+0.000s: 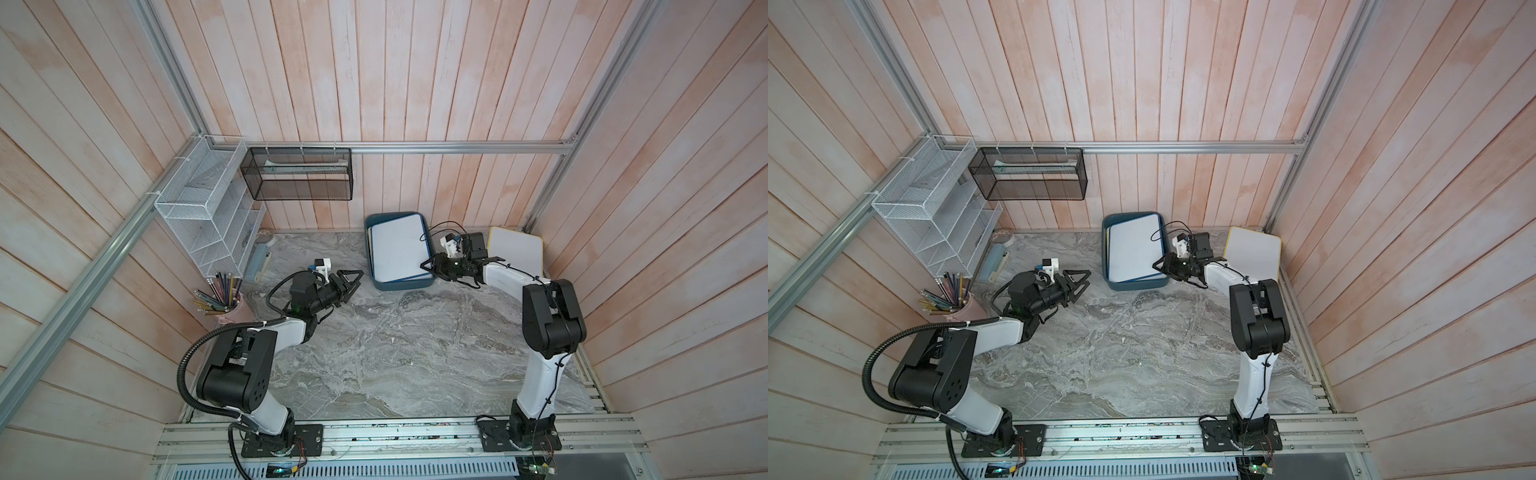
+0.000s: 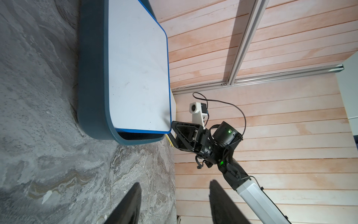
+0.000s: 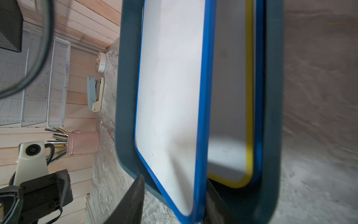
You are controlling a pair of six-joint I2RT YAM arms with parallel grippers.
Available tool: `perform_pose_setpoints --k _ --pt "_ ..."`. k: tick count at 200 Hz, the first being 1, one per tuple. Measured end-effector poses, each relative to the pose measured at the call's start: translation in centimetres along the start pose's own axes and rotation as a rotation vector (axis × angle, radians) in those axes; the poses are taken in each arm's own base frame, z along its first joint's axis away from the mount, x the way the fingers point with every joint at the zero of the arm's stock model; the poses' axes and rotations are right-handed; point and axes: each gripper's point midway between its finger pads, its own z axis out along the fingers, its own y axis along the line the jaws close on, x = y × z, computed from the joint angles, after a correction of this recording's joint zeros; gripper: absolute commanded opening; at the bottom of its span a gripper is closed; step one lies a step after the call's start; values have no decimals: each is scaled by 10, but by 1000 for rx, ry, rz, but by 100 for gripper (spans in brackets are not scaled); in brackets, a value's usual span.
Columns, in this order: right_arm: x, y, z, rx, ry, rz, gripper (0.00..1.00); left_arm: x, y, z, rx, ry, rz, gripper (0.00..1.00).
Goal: Put the whiteboard into the storage box
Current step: Place the whiteboard in the storage box.
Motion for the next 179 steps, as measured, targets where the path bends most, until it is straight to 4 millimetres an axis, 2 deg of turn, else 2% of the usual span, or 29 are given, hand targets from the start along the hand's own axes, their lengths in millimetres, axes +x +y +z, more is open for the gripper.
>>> perform_pose_setpoints --k 60,113,133,159,179 --pt "-23 -10 -40 46 -86 -21 45 -2 1 2 0 1 -1 58" --pt "-23 -28 -40 110 -68 -28 44 -1 5 5 1 8 -8 58" --pt "-29 -48 -51 159 -87 -10 44 -1 5 5 -3 9 -3 58" --pt "-47 -97 -82 272 -160 42 45 -1 7 5 -9 10 11 58" --pt "-50 -130 -102 365 -191 79 45 0 9 5 -18 13 14 58"
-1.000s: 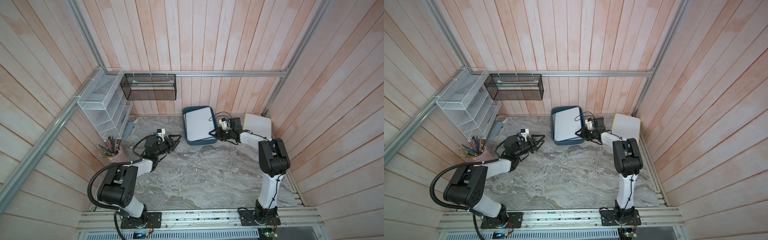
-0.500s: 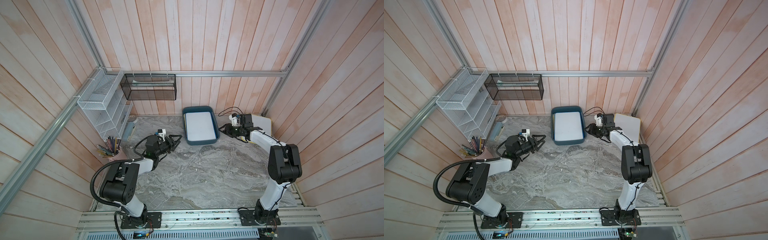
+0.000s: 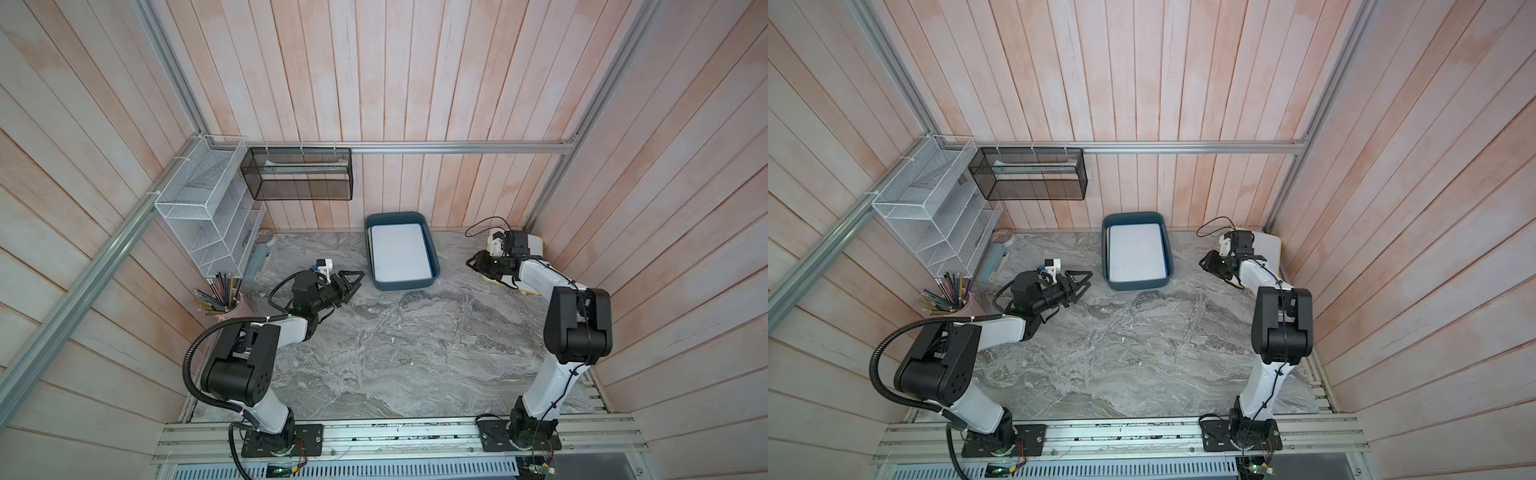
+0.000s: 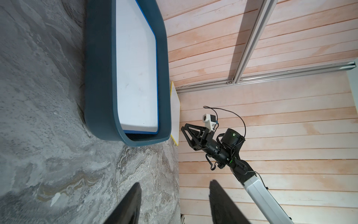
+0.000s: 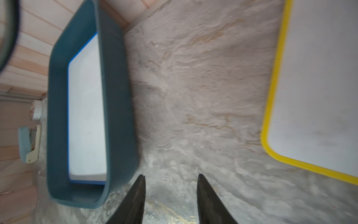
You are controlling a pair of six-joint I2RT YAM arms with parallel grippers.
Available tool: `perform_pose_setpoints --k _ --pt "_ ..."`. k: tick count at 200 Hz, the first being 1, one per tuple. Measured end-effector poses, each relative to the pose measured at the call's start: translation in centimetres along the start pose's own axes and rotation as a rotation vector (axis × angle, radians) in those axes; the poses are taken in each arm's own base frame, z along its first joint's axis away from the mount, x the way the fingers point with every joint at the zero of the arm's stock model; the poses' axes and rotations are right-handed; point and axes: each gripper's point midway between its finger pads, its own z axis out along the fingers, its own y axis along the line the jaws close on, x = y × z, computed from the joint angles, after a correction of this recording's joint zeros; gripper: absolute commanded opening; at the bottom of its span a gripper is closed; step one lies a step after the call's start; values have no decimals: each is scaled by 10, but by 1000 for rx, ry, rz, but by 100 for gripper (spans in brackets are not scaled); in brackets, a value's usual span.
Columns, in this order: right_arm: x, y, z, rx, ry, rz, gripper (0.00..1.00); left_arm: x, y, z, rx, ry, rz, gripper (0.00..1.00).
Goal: Put the whiteboard into the storage box
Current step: Place the whiteboard in the storage box, then move the whiteboard to the center of the board.
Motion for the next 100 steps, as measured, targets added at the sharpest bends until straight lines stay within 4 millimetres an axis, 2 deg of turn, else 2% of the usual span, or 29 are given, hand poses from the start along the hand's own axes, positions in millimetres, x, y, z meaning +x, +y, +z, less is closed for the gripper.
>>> perform_pose_setpoints --k 18,50,100 --pt "-2 -19 -3 65 -6 2 45 0 1 0 -5 2 4 58" --pt "3 -37 -2 156 15 -19 45 1 5 0 -23 8 12 58" --pt "2 -55 11 221 51 -33 45 3 5 -2 -35 13 30 58"
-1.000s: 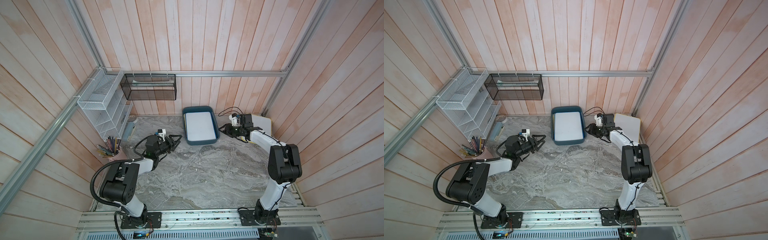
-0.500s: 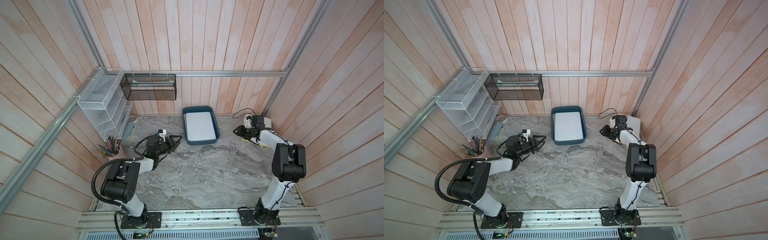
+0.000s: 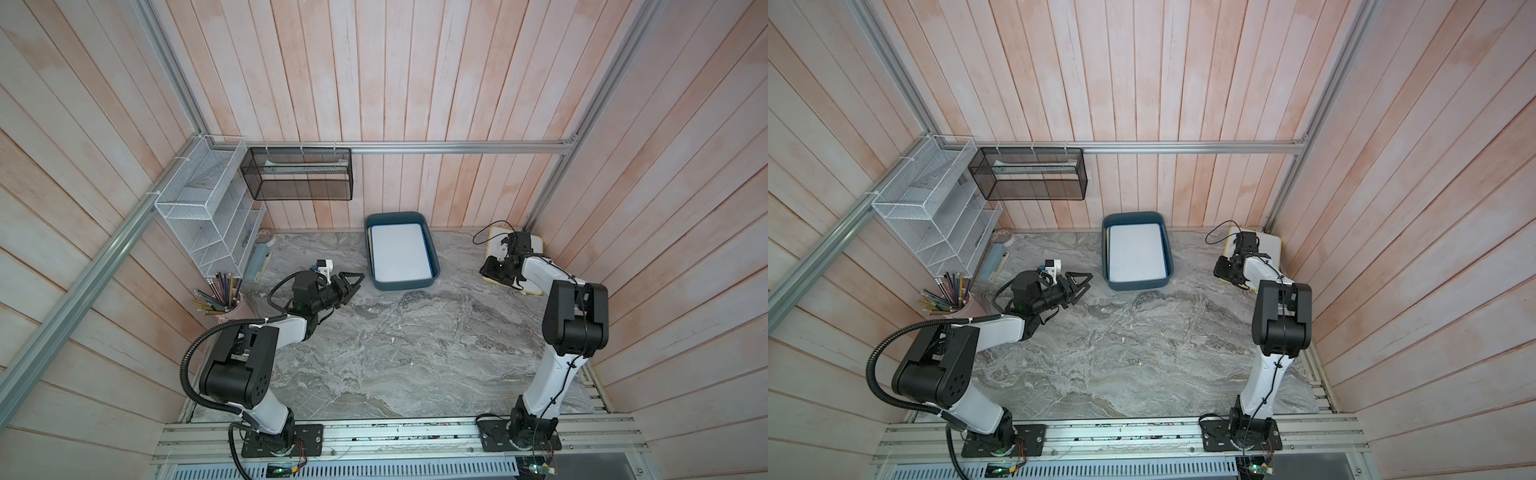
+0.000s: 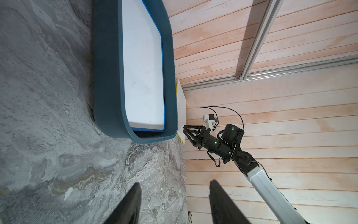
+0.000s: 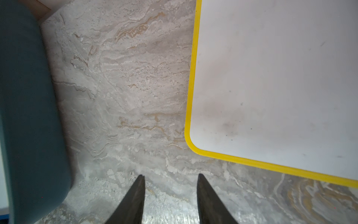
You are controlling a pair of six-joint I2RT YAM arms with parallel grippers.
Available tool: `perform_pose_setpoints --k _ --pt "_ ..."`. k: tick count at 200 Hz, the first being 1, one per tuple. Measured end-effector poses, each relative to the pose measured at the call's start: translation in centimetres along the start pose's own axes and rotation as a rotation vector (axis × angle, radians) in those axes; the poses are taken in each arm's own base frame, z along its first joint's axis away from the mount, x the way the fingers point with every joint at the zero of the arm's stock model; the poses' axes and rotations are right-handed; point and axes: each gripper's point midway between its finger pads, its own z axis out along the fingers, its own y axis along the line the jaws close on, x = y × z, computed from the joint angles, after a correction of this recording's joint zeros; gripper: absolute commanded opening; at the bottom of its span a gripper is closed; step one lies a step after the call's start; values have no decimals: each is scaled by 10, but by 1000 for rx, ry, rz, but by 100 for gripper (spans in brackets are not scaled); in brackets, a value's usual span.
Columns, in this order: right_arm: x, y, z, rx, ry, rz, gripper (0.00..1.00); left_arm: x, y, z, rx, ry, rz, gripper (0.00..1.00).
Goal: Put the whiteboard into the storage box
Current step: Move the whiteboard to the center of the board.
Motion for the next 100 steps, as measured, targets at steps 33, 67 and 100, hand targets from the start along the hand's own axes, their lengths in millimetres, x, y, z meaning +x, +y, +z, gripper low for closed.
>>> perform_pose_setpoints --k 33,67,100 --pt "1 -5 9 24 28 -6 45 0 1 0 -4 2 3 58" --pt "-3 -8 21 31 47 -12 45 1 1 0 -5 2 7 58" --pt "2 -12 26 44 84 -18 46 1 1 -1 -10 1 16 58"
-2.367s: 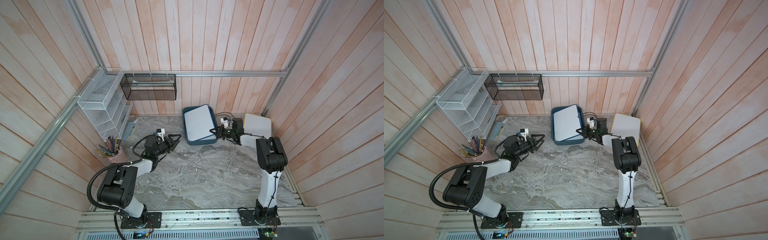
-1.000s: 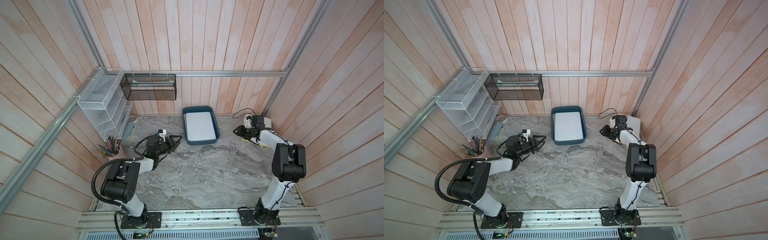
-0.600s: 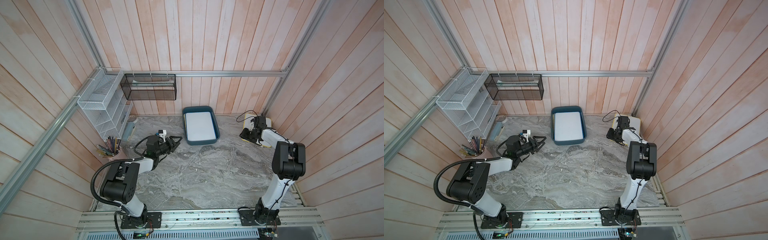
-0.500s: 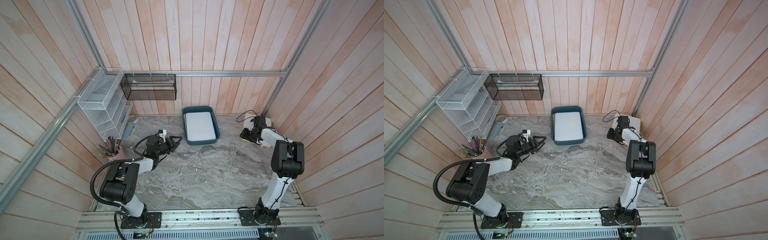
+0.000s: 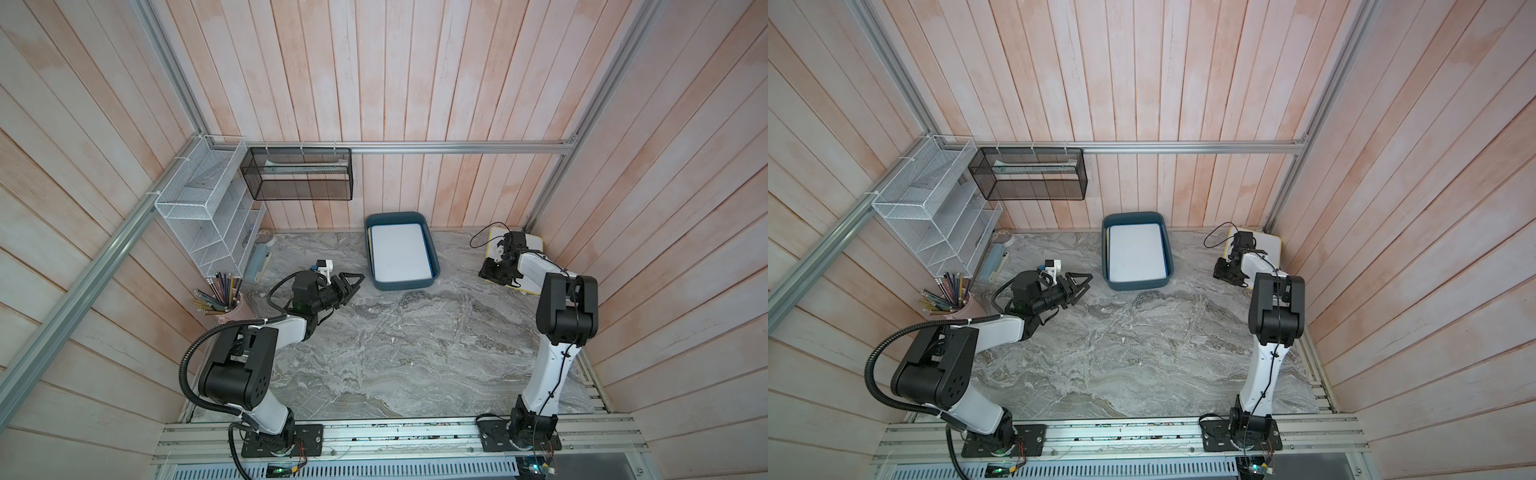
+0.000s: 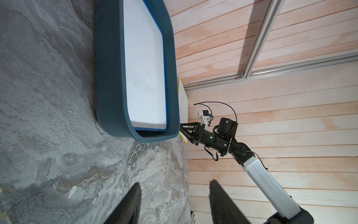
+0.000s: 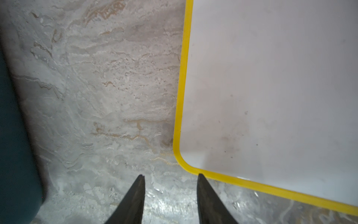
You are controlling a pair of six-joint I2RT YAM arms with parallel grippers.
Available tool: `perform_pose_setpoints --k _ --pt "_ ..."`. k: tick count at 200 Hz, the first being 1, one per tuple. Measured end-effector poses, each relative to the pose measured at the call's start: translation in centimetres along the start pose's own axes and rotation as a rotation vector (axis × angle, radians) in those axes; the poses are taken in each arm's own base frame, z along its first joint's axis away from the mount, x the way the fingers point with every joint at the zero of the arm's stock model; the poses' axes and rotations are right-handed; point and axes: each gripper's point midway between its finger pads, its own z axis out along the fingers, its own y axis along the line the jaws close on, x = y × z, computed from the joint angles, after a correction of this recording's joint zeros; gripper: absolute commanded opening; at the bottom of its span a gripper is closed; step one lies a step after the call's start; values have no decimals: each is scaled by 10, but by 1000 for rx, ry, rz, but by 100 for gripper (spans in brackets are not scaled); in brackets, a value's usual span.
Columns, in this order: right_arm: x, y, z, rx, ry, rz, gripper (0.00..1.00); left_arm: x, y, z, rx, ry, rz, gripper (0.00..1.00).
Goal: Put the whiteboard into the storage box
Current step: Move the whiteboard to the center of the board.
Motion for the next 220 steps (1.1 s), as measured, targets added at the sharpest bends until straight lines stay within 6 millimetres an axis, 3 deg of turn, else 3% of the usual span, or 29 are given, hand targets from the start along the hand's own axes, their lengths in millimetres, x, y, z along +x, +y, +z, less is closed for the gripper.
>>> perform_pose_setpoints --k 160,194,220 --pt "-5 -2 13 10 19 -37 45 1 4 0 -15 0 8 58" --pt "16 8 7 -25 16 -47 46 1 4 0 -16 -1 9 58" --pt "42 28 3 -49 39 -77 45 1 4 0 -15 -1 12 58"
